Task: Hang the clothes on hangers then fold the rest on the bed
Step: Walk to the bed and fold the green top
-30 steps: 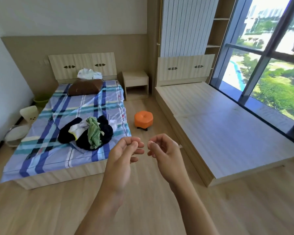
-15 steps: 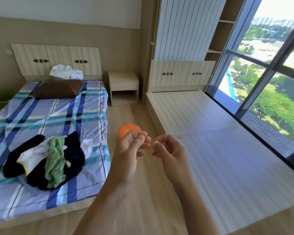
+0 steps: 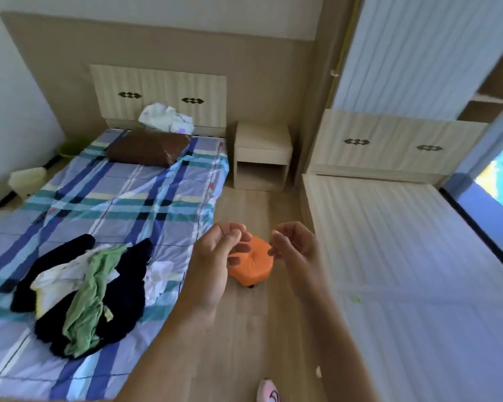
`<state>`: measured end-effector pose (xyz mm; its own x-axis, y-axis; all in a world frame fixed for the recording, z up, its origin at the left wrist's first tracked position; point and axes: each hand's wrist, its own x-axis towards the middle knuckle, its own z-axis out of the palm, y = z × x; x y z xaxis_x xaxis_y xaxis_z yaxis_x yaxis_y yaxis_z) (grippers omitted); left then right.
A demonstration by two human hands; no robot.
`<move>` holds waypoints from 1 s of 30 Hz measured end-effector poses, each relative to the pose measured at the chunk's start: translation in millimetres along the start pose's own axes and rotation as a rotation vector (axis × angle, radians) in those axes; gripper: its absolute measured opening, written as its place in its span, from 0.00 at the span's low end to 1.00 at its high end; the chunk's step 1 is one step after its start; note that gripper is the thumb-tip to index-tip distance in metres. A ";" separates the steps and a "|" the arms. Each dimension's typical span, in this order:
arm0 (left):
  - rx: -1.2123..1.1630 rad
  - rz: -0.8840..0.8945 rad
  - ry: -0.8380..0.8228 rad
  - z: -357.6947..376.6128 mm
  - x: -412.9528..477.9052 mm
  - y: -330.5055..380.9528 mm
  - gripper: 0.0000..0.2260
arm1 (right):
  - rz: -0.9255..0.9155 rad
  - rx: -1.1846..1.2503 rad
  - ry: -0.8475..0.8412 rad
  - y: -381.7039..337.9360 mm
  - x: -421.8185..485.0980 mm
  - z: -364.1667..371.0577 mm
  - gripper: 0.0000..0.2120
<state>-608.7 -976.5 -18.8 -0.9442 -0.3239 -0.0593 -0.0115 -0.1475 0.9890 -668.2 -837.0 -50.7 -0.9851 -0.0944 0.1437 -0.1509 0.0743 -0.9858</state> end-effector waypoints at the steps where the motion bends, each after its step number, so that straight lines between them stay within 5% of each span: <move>1: 0.001 0.006 0.048 8.3 24.9 3.1 0.14 | -0.003 -0.004 -0.044 -0.3 35.2 -0.3 0.06; 15: -0.033 -0.019 0.414 -19.3 228.9 -4.6 0.09 | 0.159 0.106 -0.296 46.4 287.9 75.7 0.03; 30: -0.040 0.003 0.513 -113.7 490.4 22.2 0.07 | 0.157 0.021 -0.410 62.6 525.8 251.9 0.05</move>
<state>-1034.6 -1244.8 -41.4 -0.6613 -0.7396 -0.1250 0.0135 -0.1783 0.9839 -1174.8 -1132.0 -58.8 -0.8813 -0.4699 -0.0509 0.0044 0.0996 -0.9950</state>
